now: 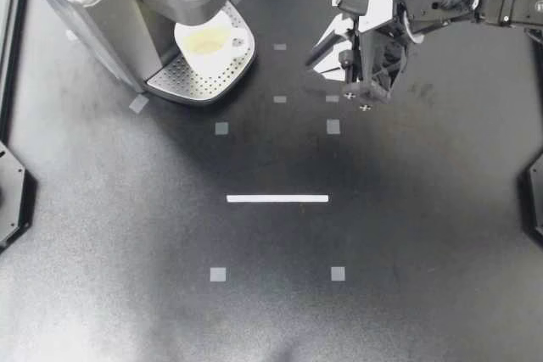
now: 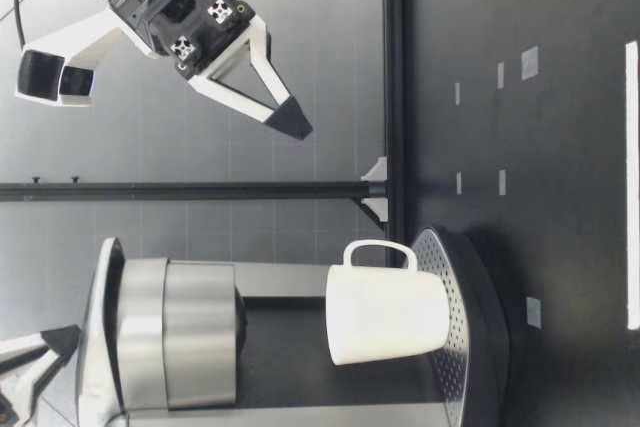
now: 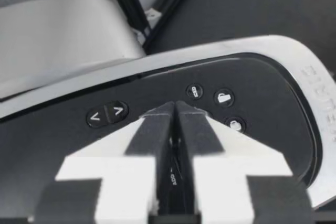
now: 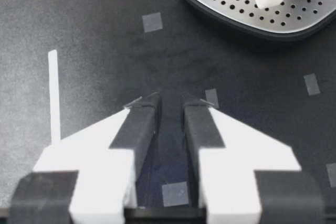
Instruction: Place the coffee capsule inside the capsule container, then place the cup onto the center of the cup tray.
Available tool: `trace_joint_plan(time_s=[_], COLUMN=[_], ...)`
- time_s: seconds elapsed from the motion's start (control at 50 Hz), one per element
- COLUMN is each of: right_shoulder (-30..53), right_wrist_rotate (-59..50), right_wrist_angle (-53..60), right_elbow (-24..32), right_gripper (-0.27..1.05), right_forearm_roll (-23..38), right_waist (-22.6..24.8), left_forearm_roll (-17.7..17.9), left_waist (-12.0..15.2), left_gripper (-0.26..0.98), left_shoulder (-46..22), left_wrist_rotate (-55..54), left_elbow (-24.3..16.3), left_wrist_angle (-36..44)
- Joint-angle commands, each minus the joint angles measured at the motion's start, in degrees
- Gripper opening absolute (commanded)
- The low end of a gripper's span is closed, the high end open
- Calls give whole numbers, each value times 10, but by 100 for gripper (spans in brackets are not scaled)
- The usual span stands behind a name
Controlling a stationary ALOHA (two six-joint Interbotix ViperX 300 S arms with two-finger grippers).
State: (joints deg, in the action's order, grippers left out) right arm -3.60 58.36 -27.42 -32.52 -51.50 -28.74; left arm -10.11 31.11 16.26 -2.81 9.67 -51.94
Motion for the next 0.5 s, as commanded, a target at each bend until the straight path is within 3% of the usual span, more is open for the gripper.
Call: trace_joint_plan(time_s=[0.0, 0.24, 0.48], right_shoulder=[-14, -14, -13], right_wrist_rotate=[1, 1, 3], right_wrist_angle=[2, 4, 4], right_elbow=[6, 8, 9], right_gripper=[30, 29, 29], right_forearm_roll=[-3, -3, -2], right_waist=[3, 3, 3], left_forearm_roll=[0, 0, 2], left_waist=[4, -32, -35], left_gripper=[10, 10, 10], left_shoulder=[8, -5, -11], left_wrist_rotate=[2, 9, 6], left_elbow=[-24, -40, -35], left_wrist_angle=[4, 2, 1])
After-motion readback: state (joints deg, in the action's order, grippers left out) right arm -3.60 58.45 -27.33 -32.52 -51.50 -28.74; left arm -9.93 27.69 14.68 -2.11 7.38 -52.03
